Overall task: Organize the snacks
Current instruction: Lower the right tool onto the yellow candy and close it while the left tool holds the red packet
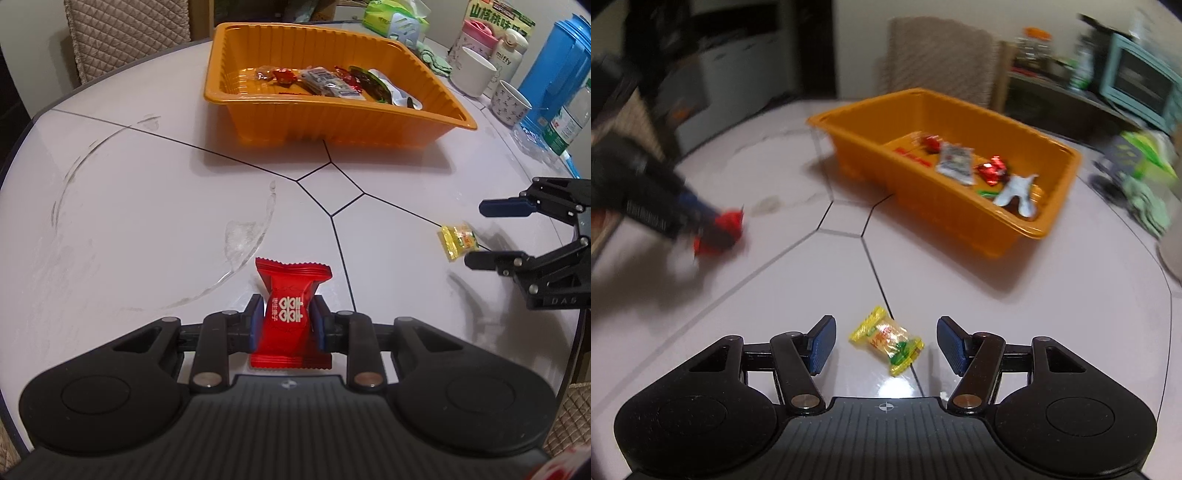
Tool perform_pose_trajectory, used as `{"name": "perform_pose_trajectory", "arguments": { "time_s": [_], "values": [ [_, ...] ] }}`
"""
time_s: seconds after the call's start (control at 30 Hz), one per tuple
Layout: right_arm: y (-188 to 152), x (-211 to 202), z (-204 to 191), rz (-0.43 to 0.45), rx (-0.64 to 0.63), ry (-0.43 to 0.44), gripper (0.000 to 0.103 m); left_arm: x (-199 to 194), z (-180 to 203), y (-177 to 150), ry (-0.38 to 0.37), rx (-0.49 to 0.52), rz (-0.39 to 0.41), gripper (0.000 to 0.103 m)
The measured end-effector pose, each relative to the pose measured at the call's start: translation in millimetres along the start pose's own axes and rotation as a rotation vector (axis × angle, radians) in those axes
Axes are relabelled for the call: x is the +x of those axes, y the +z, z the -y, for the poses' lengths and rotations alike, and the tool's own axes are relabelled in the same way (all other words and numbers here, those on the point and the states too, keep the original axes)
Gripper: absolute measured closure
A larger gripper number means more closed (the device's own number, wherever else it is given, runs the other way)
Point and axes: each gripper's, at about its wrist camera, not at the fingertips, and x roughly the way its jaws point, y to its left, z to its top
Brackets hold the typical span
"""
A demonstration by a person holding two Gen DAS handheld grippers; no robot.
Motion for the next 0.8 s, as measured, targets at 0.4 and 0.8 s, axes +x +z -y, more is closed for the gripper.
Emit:
{"name": "perform_pose_trajectory", "arguments": {
  "time_s": [0.4, 0.8],
  "values": [
    [-3.7, 18.5, 9.4, -0.013, -0.004, 0.035, 0.071, -0.5, -4.1, 0.5, 0.017, -0.036, -0.005, 0.078],
    [-2.2, 9.7, -27.6, -0.024, 0.179, -0.072, 0.077, 3.7, 0.4, 1.8, 0.004, -0.027, -0.011, 0.078]
  ]
}}
